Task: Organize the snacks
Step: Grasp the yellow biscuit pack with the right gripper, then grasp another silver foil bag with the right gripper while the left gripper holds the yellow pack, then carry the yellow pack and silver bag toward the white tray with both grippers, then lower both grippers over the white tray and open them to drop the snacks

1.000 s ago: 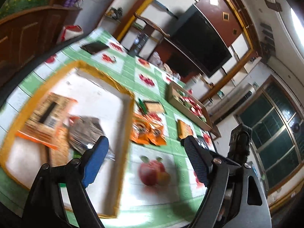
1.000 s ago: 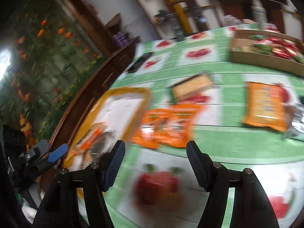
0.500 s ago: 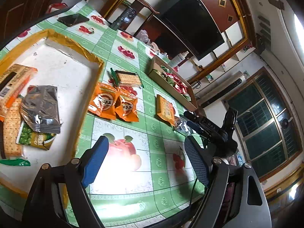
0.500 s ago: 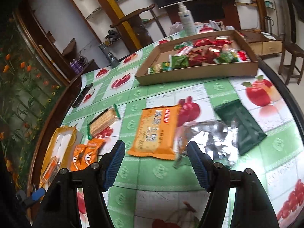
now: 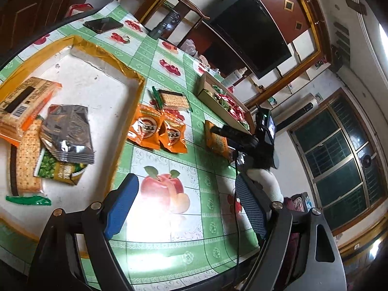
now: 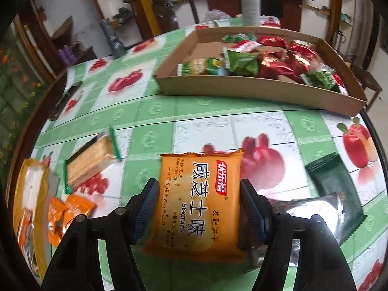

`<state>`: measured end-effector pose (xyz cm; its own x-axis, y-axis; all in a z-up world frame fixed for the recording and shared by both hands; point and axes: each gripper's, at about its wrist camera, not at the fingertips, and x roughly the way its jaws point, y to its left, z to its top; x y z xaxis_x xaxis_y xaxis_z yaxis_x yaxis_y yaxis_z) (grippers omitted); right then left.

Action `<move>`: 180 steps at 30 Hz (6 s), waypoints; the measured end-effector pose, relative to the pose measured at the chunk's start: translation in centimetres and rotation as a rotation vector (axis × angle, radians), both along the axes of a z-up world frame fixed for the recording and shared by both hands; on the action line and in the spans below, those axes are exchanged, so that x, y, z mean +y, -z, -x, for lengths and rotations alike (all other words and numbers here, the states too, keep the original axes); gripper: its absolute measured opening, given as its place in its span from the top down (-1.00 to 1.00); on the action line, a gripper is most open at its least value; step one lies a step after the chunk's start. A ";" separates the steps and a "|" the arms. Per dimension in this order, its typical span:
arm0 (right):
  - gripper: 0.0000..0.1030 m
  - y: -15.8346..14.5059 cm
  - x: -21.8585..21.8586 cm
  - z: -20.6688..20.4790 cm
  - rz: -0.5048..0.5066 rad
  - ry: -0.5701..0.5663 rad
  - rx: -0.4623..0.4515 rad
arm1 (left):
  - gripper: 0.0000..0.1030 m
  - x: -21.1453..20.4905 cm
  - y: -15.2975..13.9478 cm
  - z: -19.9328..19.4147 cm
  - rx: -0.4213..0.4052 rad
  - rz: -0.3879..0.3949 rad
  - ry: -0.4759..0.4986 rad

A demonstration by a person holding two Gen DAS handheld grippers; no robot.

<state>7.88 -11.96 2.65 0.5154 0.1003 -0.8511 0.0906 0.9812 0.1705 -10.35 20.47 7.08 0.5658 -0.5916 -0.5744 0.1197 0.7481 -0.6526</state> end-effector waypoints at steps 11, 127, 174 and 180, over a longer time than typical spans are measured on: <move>-0.01 0.3 3.7 8.0 -0.304 -0.227 0.130 | -0.59 -1.5 0.5 -0.6 0.021 -0.021 0.037; -0.63 -1.2 0.3 21.7 -0.216 -0.221 0.127 | -0.34 -6.7 2.8 -0.7 -0.030 -0.240 0.188; -0.17 -4.8 26.1 4.7 -0.103 -0.569 -0.035 | -0.33 12.5 1.3 -10.9 0.034 -0.130 -0.267; -0.23 -2.4 27.4 3.5 -0.082 -0.576 -0.022 | -0.37 12.4 0.7 -9.9 -0.016 -0.147 -0.266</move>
